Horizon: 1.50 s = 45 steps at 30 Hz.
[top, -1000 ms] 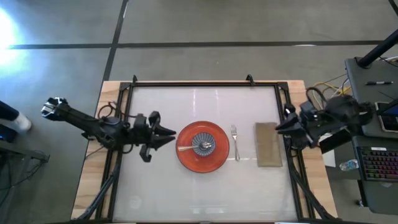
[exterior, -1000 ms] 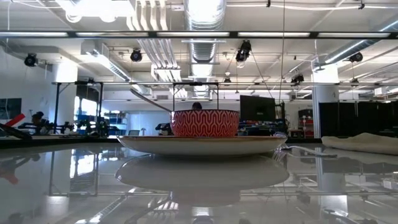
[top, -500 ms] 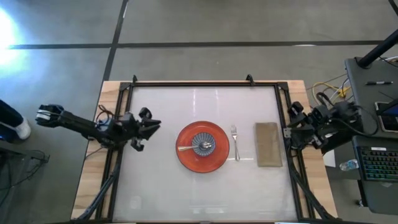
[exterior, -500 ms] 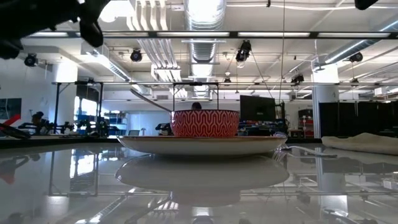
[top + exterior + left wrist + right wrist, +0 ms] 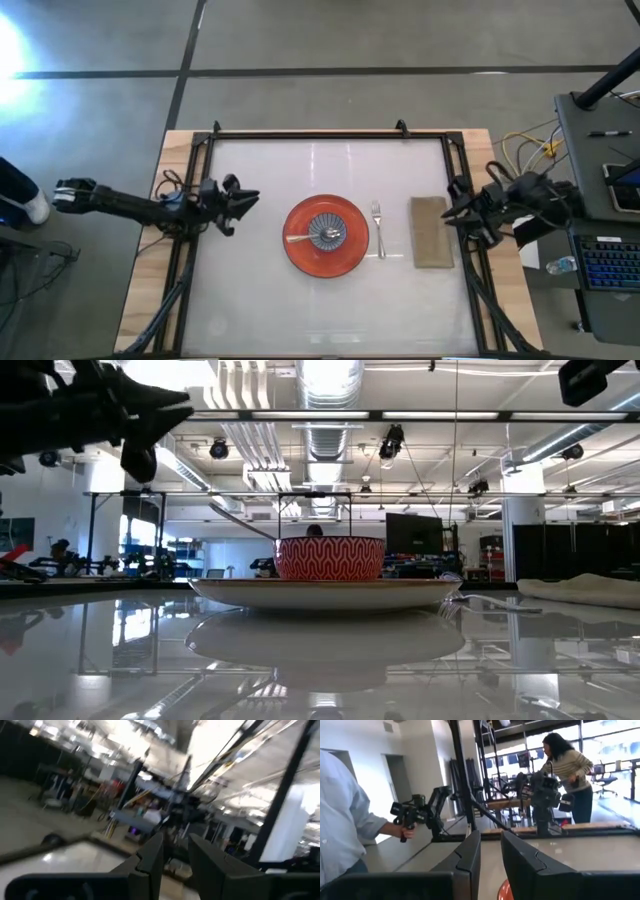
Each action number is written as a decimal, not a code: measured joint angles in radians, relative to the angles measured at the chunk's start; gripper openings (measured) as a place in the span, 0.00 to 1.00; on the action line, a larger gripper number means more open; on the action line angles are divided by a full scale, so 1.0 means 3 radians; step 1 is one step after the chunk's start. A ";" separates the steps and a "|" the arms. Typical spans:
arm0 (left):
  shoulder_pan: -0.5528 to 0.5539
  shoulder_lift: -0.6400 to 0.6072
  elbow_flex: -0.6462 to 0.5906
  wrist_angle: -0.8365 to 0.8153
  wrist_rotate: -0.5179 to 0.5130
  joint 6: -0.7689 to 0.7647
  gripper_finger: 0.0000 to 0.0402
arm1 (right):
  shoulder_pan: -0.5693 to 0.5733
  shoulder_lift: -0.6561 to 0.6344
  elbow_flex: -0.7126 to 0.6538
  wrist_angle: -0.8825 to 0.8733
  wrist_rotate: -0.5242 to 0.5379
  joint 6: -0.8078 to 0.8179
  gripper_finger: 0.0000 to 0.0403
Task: Set table place
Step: Return to Home Position
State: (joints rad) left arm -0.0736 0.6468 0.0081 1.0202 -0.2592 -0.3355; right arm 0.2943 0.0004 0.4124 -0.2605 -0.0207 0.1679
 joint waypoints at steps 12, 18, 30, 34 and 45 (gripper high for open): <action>0.0198 -0.0505 -0.0004 -0.1242 0.0000 -0.0540 0.19 | 0.0000 -0.0001 0.0004 -0.0516 0.0223 0.0323 0.18; 0.0243 -0.0754 -0.0005 -0.1851 -0.0011 -0.0890 0.19 | 0.0000 -0.0001 -0.0003 -0.0594 0.0166 0.0321 0.17; 0.0246 -0.1045 -0.0007 -0.2159 -0.0095 -0.1185 0.19 | -0.0001 -0.0002 -0.0219 0.0448 0.0348 0.0133 0.19; 0.0249 -0.1106 -0.0008 -0.2158 -0.0142 -0.1214 0.19 | 0.0000 -0.0002 -0.0556 0.1080 0.0347 -0.0034 0.18; 0.0249 -0.1155 -0.0010 -0.2432 -0.0327 -0.1310 0.19 | 0.0000 0.0000 -0.1339 0.2212 0.0428 -0.0045 0.19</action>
State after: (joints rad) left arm 0.0010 0.3002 0.0051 0.2906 -0.3573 -0.7286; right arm 0.2943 0.0002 0.0106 0.4030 0.1078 0.1544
